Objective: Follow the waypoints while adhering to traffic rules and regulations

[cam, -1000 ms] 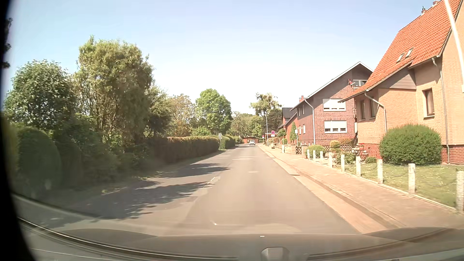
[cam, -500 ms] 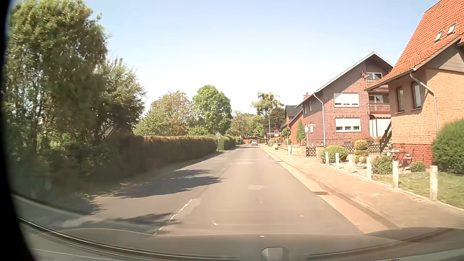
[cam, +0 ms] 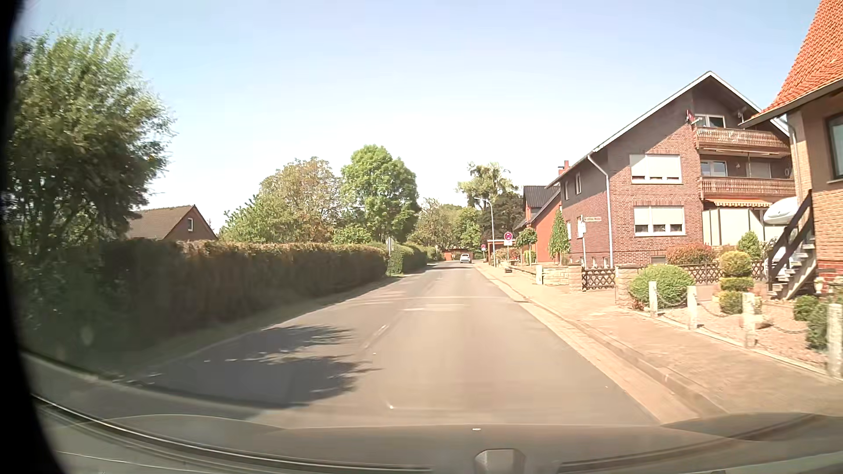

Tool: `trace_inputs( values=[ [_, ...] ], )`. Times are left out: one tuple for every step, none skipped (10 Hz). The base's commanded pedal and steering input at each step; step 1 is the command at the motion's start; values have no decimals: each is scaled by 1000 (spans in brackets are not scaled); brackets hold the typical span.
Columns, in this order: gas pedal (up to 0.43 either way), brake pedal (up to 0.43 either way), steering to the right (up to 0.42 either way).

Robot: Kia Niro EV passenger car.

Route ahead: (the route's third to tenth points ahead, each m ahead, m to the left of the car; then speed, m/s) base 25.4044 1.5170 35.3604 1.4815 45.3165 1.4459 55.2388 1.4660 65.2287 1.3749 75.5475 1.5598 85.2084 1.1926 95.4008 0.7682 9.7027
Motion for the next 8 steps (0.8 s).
trace_inputs(
  values=[
    [138,6,0],
    [138,6,3],
    [130,6,5],
    [130,6,5],
    [130,6,5],
    [130,6,5],
    [130,6,5],
    [130,6,5]
  ],
)
